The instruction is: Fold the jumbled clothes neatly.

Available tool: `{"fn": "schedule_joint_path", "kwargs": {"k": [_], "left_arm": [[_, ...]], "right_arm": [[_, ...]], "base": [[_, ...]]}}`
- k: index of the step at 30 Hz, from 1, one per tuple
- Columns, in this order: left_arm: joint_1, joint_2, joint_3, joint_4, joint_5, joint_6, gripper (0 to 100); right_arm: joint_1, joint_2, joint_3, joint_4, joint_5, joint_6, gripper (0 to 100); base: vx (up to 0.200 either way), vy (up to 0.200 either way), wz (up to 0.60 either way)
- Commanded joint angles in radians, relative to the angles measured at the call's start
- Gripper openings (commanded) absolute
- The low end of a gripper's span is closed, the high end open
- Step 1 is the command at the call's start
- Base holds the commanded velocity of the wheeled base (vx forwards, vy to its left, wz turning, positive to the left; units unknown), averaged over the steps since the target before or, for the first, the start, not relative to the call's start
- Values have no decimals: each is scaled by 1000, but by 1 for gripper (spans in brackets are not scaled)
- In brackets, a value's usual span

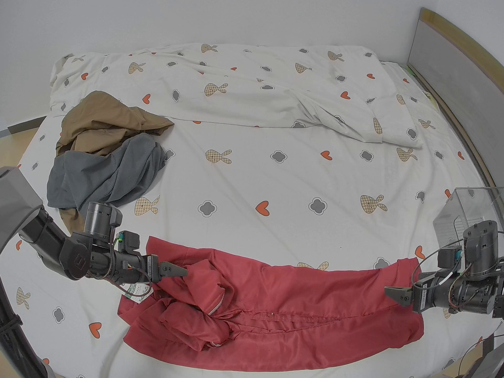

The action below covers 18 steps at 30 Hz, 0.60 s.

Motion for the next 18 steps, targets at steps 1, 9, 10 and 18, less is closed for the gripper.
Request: {"fn": "schedule_joint_path", "kwargs": {"k": [1, 9, 10, 18], "left_arm": [[11, -16, 50, 2, 2, 19, 100], [54, -35, 85, 4, 2, 103, 100], [56, -44, 73, 4, 2, 103, 100], [56, -148, -39, 79, -7, 66, 100]], "right_arm": [[-53, 63, 9, 0, 3, 31, 100], [-274, 170, -18, -1, 207, 37, 100], [-305, 183, -30, -1, 259, 33, 100], [-389, 301, -86, -1, 338, 33, 100]], "base": [[0, 0, 0], [0, 0, 0], [0, 0, 0], [0, 0, 0]]}}
